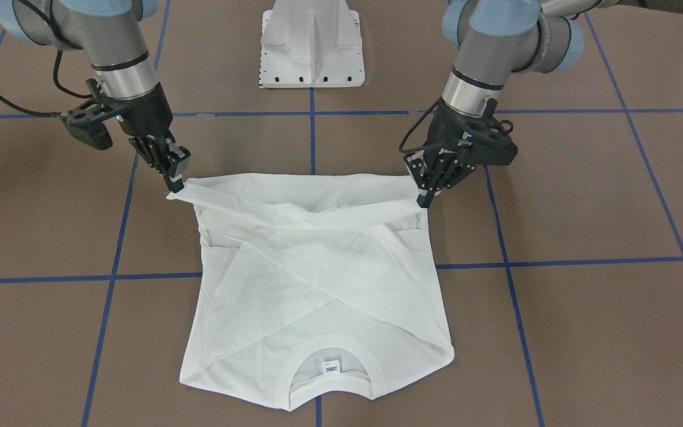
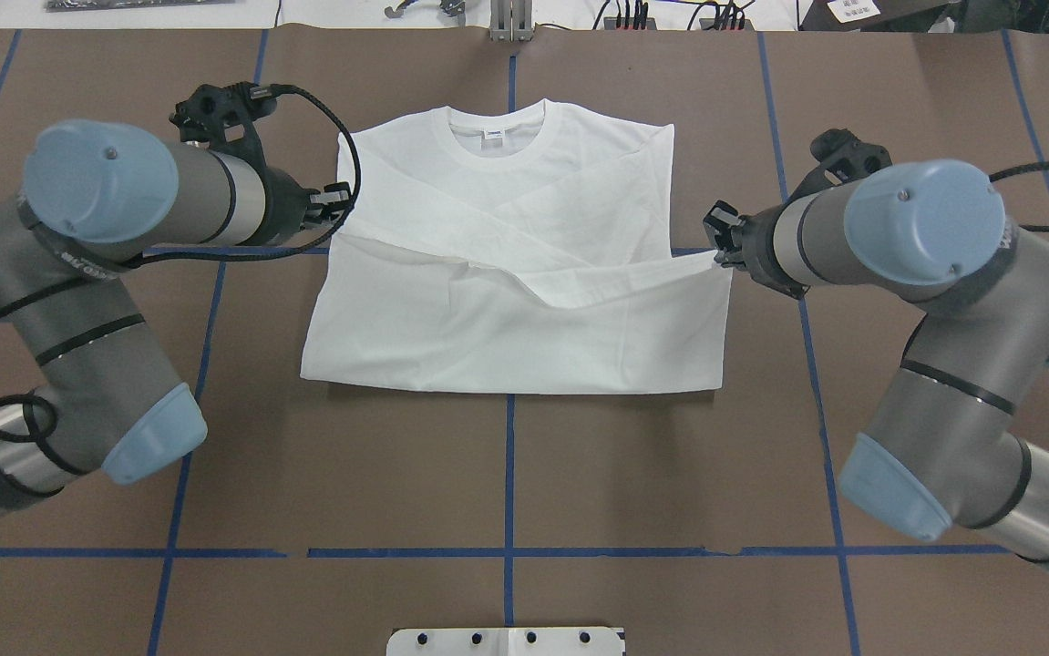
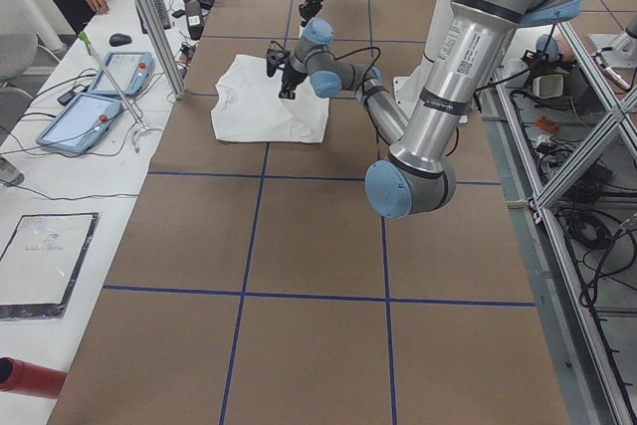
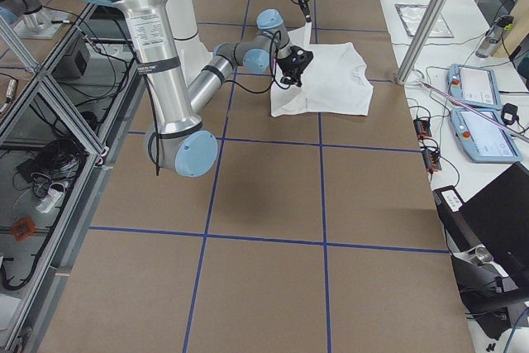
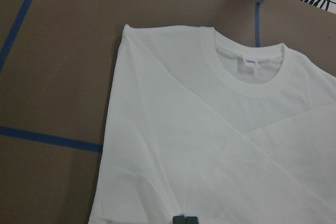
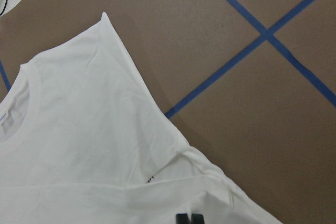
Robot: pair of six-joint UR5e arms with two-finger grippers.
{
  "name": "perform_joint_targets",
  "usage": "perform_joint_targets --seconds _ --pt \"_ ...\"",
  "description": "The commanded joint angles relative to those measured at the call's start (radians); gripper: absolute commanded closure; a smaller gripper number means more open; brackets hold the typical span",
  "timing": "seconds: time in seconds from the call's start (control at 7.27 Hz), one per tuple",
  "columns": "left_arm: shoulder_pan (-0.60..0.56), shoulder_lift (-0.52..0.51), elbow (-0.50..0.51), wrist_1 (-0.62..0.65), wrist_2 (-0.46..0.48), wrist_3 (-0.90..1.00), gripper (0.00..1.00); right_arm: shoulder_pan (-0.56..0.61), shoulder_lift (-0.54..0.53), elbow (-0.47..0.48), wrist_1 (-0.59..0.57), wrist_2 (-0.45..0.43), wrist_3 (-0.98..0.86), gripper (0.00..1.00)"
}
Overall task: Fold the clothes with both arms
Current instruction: 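Lift the hem with both grippers and fold it toward the collar, then release the hem and hold both grippers above the collar edge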
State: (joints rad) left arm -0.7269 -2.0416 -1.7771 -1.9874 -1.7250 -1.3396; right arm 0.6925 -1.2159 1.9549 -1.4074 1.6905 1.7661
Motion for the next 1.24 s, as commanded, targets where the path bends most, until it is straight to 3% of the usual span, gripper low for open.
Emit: perform_joint_targets --seconds 0.0,0.28,0.41,0.69,1.1 --pt "-0.068 -0.066 0.187 -0.116 0.001 0.039 1.0 0.083 0.158 -0.222 0.005 0.005 -0.056 1.0" --pt "-0.091 -0.13 0.34 -0.192 0.005 0.043 1.0 0.114 0.258 -0.401 0.027 0.003 -0.1 1.0" --pt "-0.104 -0.164 0.44 -0.268 0.007 0.045 1.0 0.139 0.295 -0.495 0.077 0.005 -0.109 1.0" --pt "-0.111 -0.213 0.548 -0.321 0.019 0.045 1.0 0.16 0.352 -0.669 0.198 0.005 -0.123 1.0" --pt "-0.111 -0.253 0.629 -0.343 0.062 0.045 1.0 0.16 0.433 -0.784 0.202 0.005 -0.123 1.0"
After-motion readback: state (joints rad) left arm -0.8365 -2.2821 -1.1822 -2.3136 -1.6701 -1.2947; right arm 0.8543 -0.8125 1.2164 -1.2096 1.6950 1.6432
